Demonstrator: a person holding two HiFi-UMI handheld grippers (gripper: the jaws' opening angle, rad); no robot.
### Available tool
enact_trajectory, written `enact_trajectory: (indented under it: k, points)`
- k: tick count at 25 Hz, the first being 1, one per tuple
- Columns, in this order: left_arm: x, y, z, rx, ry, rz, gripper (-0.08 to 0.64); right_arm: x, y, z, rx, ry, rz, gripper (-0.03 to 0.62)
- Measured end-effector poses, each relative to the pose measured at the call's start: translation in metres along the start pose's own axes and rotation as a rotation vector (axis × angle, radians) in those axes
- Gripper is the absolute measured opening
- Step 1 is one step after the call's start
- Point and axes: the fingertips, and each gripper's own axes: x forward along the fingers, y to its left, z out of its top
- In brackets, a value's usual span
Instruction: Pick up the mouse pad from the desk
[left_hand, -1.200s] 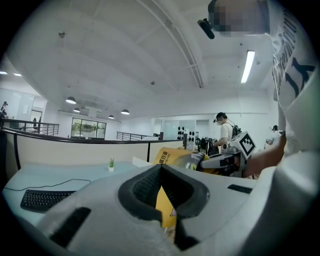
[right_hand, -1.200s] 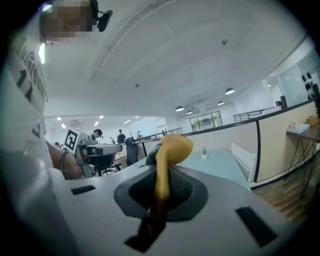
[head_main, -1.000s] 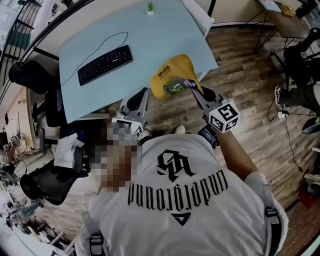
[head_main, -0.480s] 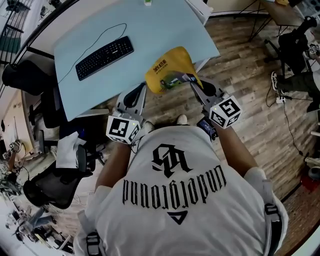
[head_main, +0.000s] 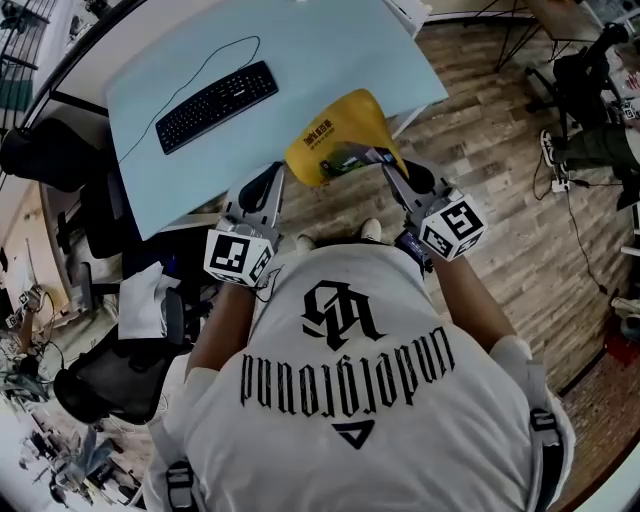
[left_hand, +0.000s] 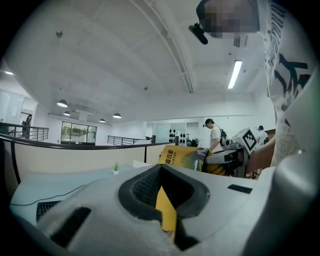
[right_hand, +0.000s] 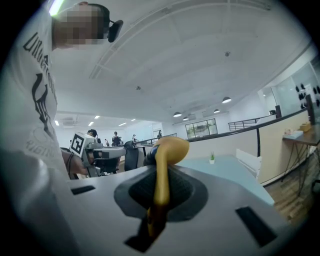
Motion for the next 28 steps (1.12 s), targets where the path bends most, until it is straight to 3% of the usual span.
enact_trajectory:
  k: [11,28]
  points:
    - [-0.019,0.032,0.000,-0.022,-0.010,-0.034,0.008,0.012,0.032,0.002,-0.019,-0.014,-0.040,0.023]
    - [-0.004,0.043,-0.003,-0.029,0.006,-0.060,0.008,0.019,0.018,0.000,-0.008,-0.010,-0.070,0.023]
